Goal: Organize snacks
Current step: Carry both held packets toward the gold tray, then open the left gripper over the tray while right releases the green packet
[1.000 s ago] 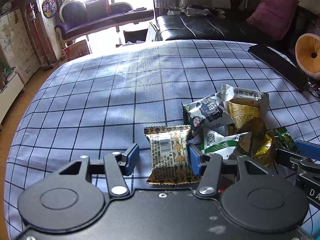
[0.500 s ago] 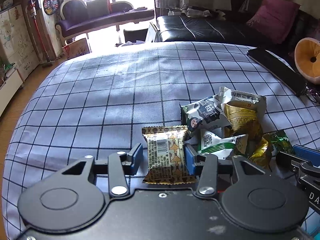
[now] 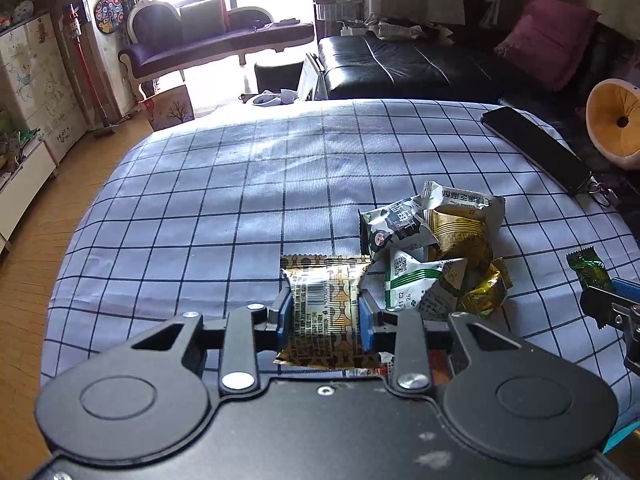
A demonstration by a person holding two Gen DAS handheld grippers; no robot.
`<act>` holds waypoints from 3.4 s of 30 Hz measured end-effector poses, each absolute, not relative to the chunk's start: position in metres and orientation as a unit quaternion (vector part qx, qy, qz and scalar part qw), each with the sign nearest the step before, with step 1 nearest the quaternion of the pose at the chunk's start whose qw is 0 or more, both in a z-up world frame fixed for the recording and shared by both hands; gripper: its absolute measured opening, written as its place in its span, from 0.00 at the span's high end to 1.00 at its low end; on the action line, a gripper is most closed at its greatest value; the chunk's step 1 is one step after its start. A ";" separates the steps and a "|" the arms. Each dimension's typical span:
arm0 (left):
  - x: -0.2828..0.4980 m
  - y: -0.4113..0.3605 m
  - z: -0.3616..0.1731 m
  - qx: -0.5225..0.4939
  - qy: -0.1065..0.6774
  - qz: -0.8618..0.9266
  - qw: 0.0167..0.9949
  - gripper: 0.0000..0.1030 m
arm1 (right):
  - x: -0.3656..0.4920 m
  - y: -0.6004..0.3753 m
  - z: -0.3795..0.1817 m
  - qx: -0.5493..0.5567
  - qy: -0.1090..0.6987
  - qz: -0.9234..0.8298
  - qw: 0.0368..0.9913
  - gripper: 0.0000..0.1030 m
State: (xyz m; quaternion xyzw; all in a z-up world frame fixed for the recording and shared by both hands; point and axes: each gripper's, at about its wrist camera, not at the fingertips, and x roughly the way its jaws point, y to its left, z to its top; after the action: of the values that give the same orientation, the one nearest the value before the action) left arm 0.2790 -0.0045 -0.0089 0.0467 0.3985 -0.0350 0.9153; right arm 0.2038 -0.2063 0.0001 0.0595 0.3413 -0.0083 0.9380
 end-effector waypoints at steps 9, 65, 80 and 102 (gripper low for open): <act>0.214 -0.004 0.023 0.064 0.379 -0.043 0.922 0.67 | 0.168 -0.212 0.015 0.083 0.337 -0.004 0.938 0.64; 0.038 -0.013 -0.004 0.060 0.449 -0.076 0.888 0.65 | 0.021 -0.209 -0.004 0.103 0.380 0.023 0.919 0.64; 0.038 -0.028 -0.007 0.079 0.444 -0.090 0.888 0.59 | 0.023 -0.214 -0.006 0.111 0.391 0.028 0.913 0.61; 0.043 -0.034 -0.018 0.089 0.465 -0.078 0.878 0.59 | 0.025 -0.213 -0.011 0.120 0.409 0.031 0.904 0.58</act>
State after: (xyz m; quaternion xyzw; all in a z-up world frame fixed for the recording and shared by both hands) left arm 0.0427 -0.0339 -0.0184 0.0892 0.4646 -0.0783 0.8775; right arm 0.0252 -0.2132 -0.0107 0.1198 0.4087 0.0306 0.9042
